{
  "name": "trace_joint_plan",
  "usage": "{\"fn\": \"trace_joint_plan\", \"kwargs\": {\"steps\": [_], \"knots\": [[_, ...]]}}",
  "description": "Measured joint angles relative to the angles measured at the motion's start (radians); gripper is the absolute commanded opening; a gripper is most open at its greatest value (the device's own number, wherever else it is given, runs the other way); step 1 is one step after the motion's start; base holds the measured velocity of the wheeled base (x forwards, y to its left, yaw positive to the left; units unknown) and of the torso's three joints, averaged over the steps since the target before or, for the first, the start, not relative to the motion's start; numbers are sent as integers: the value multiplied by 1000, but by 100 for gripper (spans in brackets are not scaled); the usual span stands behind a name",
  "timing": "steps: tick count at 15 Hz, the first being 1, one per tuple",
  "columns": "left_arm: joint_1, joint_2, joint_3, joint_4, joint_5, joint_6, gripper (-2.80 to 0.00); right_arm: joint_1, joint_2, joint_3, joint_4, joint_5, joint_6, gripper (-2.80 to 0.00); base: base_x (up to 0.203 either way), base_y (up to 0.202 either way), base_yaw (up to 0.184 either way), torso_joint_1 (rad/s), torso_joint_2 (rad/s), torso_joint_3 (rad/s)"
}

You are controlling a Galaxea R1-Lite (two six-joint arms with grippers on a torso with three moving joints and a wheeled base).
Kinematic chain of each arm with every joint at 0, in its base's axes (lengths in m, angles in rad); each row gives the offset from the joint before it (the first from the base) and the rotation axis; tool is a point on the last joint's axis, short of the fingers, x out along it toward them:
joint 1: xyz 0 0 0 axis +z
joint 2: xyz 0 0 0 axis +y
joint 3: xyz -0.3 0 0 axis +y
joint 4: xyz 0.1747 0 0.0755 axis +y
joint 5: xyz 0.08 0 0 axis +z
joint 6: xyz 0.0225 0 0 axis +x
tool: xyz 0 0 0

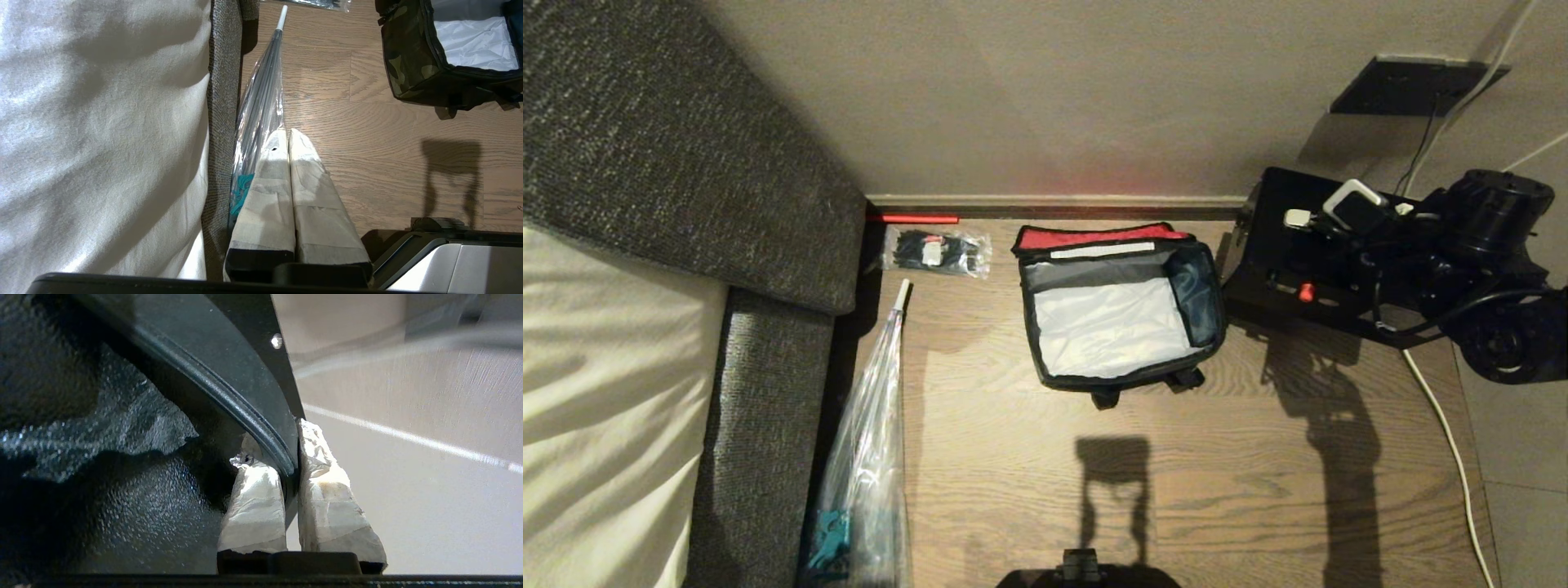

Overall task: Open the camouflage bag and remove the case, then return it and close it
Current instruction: Place the black box back

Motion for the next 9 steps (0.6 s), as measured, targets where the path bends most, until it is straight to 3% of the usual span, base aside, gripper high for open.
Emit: {"fn": "trace_joint_plan", "kwargs": {"steps": [9], "knots": [[0, 0, 0, 0, 0, 0, -280, 83, -85, -99, 198, 1, 1, -280, 0, 0, 0, 0, 0, 0]]}}
